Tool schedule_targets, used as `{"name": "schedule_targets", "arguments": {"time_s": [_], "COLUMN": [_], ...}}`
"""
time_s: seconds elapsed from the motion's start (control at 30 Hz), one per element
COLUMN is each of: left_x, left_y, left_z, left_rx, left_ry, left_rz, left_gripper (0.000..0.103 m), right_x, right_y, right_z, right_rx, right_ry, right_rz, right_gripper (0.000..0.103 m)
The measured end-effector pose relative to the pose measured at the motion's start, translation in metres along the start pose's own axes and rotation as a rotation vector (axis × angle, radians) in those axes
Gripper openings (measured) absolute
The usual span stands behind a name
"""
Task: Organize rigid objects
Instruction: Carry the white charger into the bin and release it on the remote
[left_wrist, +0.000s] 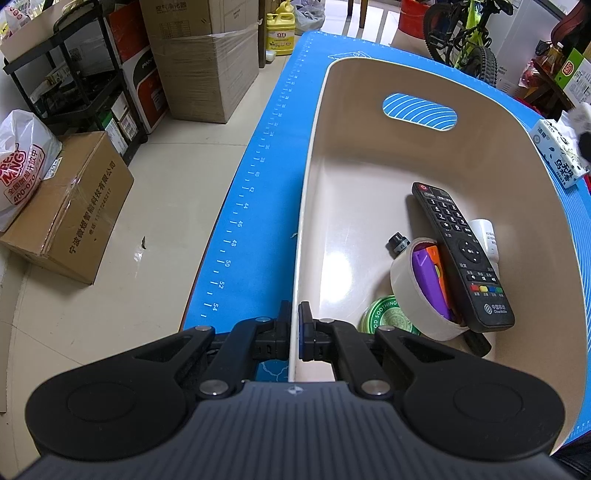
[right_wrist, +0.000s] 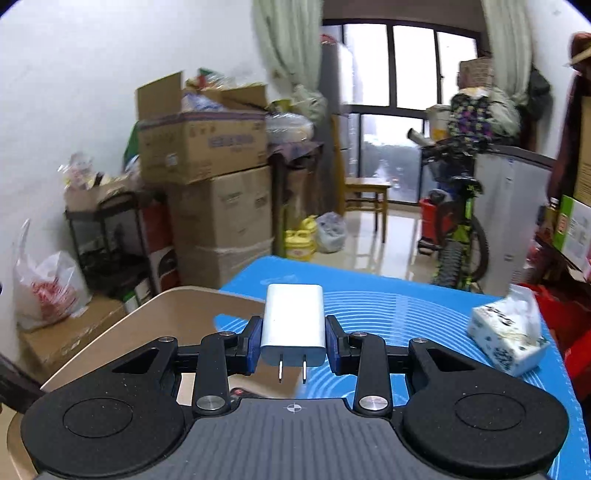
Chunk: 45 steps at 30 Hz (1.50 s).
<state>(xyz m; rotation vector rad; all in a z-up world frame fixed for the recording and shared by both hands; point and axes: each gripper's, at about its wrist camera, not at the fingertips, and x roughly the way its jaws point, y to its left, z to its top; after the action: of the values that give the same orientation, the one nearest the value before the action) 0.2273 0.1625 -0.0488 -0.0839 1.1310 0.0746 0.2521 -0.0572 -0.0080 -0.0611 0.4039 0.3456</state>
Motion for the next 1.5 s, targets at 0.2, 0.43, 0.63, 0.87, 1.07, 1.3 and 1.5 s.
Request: {"name": "schedule_targets", "arguments": {"time_s": [0.2, 0.43, 0.63, 0.87, 1.07, 1.3, 1.5], "left_x": [0.0, 0.0, 0.0, 0.0, 0.0, 0.0, 0.001], "left_y": [0.0, 0.0, 0.0, -0.002, -0.002, -0.002, -0.002], "left_z": [0.0, 0.0, 0.0, 0.0, 0.0, 0.0, 0.001], "left_rx": [0.0, 0.0, 0.001, 0.002, 0.001, 0.002, 0.003], "left_ry": [0.0, 0.0, -0.001, -0.001, -0.001, -0.001, -0.001], "left_rz": [0.0, 0.0, 0.002, 0.004, 0.004, 0.005, 0.008], "left_gripper": [0.004, 0.004, 0.004, 0.004, 0.004, 0.005, 0.005], "right_x": [0.024, 0.048, 0.064, 0.07, 0.058, 0.027, 0.0], "right_y": [0.036, 0.057, 0.071, 0.073, 0.068, 0.036, -0.009], "right_z": [0.0, -0.017, -0.03, -0.031, -0.028, -0.01, 0.01], "right_rx": [-0.063, -0.102, -0.155, -0.179, -0.158, -0.054, -0.004], "right_ry": [0.103, 0.234, 0.395, 0.462, 0.398, 0.239, 0.077], "right_rz": [0.058, 0.074, 0.106, 0.127, 0.154, 0.143, 0.016], "right_gripper": [0.042, 0.042, 0.042, 0.046, 0.059, 0.067, 0.067]}}
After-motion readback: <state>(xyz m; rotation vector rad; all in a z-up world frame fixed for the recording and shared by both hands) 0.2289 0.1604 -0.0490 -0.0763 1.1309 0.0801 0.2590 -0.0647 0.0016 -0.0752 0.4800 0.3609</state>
